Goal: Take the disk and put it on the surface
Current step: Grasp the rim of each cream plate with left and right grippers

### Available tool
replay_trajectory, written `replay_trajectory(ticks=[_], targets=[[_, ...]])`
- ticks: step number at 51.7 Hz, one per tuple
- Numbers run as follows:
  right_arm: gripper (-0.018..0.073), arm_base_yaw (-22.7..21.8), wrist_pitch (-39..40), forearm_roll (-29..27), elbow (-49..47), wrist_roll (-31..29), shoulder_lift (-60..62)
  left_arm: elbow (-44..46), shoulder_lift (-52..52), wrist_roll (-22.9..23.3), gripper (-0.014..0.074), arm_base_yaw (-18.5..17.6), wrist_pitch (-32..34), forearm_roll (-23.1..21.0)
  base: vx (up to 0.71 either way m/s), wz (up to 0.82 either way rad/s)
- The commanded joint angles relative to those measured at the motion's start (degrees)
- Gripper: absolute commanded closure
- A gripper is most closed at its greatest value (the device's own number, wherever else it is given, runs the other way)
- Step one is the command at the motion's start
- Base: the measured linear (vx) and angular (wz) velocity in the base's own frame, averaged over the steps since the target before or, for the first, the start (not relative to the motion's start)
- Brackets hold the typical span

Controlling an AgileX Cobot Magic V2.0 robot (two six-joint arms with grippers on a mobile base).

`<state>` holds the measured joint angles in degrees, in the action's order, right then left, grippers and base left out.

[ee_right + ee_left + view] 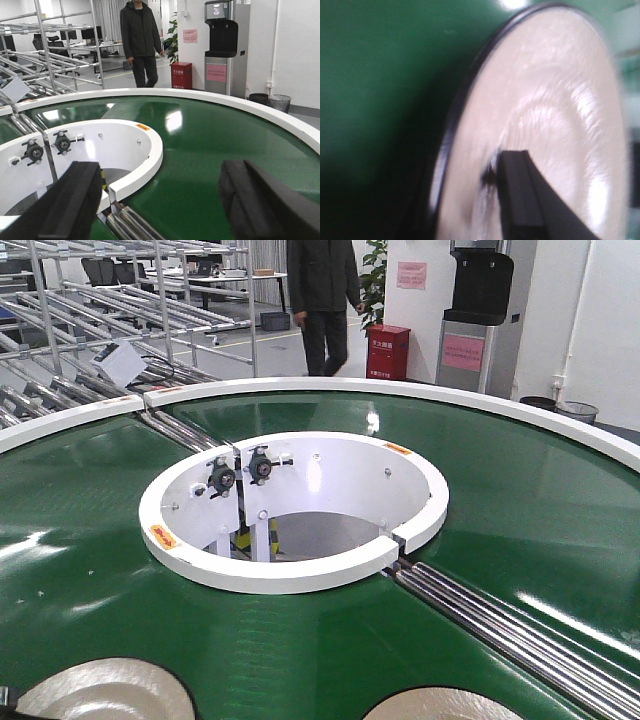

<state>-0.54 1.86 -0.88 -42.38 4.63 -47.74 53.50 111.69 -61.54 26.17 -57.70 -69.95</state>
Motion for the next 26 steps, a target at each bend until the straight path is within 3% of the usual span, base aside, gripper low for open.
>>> replay_trajectory(ticks=[1,14,26], targets=[[0.0029,-0.3,5.5,0.3,-2.1,-0.4,0.3,0.1,0.0,-3.3,0.0608,-1.7,-9.4,0.1,0.00,0.01],[0.0029,0.2,5.4,0.3,-2.1,-0.4,0.3,0.1,-7.3,-5.8,0.0604,-1.7,-13.7,-10.1,0.00,0.00],[0.0031,0.2,5.0,0.2,-2.1,-0.1,0.3,0.1,-23.3,-5.7,0.0599,-1.7,-13.6,-16.7,0.00,0.00]])
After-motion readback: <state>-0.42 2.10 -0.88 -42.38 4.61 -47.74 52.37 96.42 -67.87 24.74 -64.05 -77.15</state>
